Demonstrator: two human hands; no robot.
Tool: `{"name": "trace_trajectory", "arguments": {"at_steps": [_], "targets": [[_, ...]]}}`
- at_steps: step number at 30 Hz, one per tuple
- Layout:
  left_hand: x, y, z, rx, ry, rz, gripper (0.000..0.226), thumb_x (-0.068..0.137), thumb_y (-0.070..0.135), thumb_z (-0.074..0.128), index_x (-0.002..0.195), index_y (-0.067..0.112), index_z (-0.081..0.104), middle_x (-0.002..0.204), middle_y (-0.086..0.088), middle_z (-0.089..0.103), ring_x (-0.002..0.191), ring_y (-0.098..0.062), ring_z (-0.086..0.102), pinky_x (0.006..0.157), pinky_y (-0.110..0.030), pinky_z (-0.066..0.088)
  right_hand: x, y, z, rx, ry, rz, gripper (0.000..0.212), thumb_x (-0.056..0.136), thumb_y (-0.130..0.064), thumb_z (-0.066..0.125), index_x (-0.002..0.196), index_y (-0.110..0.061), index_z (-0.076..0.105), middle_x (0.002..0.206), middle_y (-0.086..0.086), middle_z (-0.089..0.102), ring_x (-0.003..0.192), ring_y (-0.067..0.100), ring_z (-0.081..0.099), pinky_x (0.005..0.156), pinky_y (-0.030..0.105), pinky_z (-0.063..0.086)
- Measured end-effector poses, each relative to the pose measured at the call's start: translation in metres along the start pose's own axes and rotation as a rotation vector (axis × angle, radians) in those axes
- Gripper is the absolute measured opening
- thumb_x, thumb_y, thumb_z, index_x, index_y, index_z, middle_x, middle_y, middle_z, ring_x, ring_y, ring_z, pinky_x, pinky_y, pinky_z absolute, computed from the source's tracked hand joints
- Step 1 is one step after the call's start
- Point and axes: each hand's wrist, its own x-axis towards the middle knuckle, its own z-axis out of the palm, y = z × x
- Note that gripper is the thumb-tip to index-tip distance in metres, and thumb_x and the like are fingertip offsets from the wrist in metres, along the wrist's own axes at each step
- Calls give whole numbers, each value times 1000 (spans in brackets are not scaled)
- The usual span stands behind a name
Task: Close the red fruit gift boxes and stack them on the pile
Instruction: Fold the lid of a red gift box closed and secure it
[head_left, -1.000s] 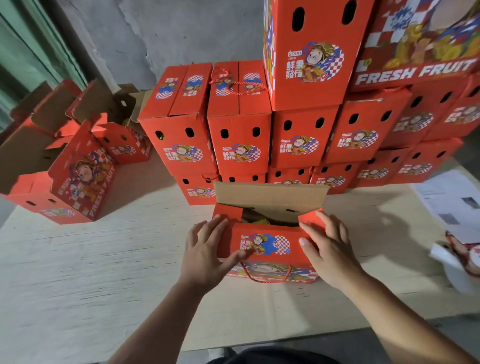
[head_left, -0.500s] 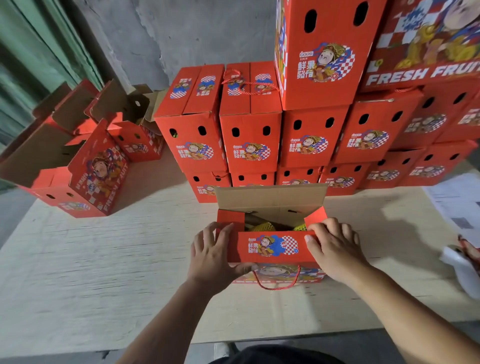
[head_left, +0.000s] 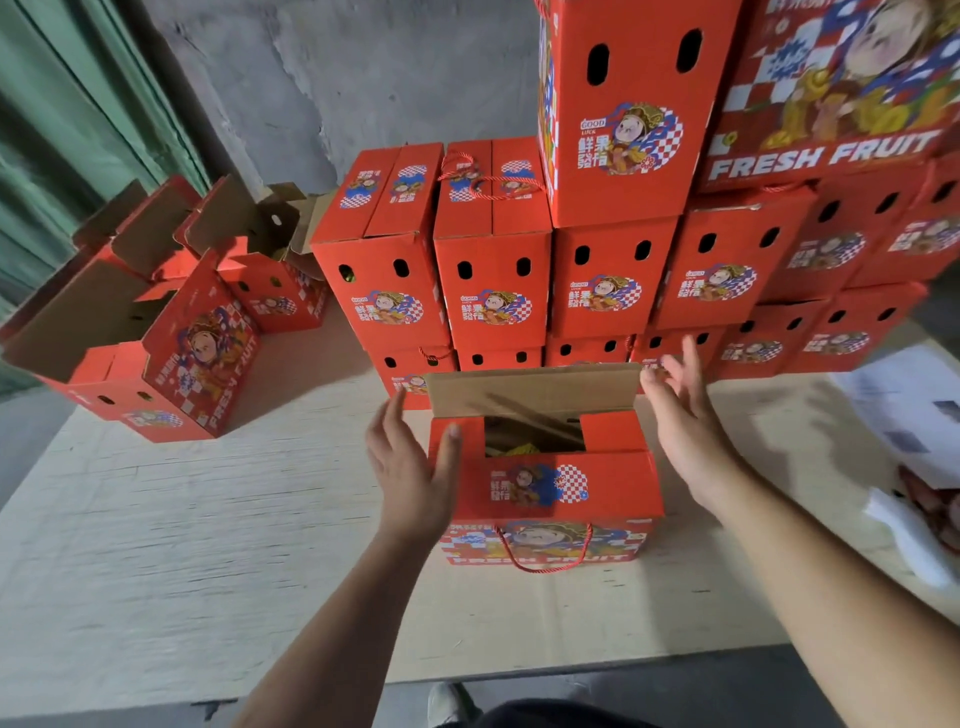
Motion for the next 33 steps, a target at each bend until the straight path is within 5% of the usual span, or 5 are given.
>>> {"name": "trace_trajectory", "arguments": {"at_steps": [7, 17, 22, 29, 33], "targets": [[40, 3, 3, 152, -185, 65, 57, 105, 52, 49, 150, 16, 50, 151, -7, 51, 142, -27, 43, 116, -44, 37, 2, 13, 7, -444, -67, -191, 35, 101, -53, 52, 94, -21, 65, 94, -4, 66, 93, 21, 64, 72, 28, 43], [28, -26, 12, 649, -370, 299, 65, 98, 58, 59, 154, 28, 47, 148, 1, 60, 134, -29, 52, 110, -45, 40, 0, 35, 8, -964, -209, -346, 78, 94, -58, 65, 159, -24, 38, 165, 3, 34, 148, 26, 36, 112, 48, 44], [52, -15, 19, 927, -368, 373, 74, 95, 70, 49, 158, 32, 36, 134, -2, 60, 119, -32, 54, 99, -43, 42, 4, 31, 20, -1201, -165, -494, 65, 94, -52, 65, 147, -15, 57, 140, 13, 65, 126, 34, 64, 94, 46, 59], [29, -41, 22, 852, -534, 340, 94, 91, 88, 2, 165, 31, 13, 156, -4, 31, 144, -32, 30, 124, -52, 20, -11, 53, 24, -1201, -367, -272, 82, 96, -72, 1, 164, -28, -14, 170, 3, -23, 157, 23, -23, 127, 39, -8], [26, -37, 23, 793, -606, 315, 114, 76, 103, 12, 166, 35, -5, 175, -1, 0, 160, -30, -3, 129, -54, -8, -12, 45, 25, -1239, -464, -170, 97, 83, -88, -4, 157, -30, -32, 160, -1, -44, 149, 19, -39, 127, 43, -13]]}}
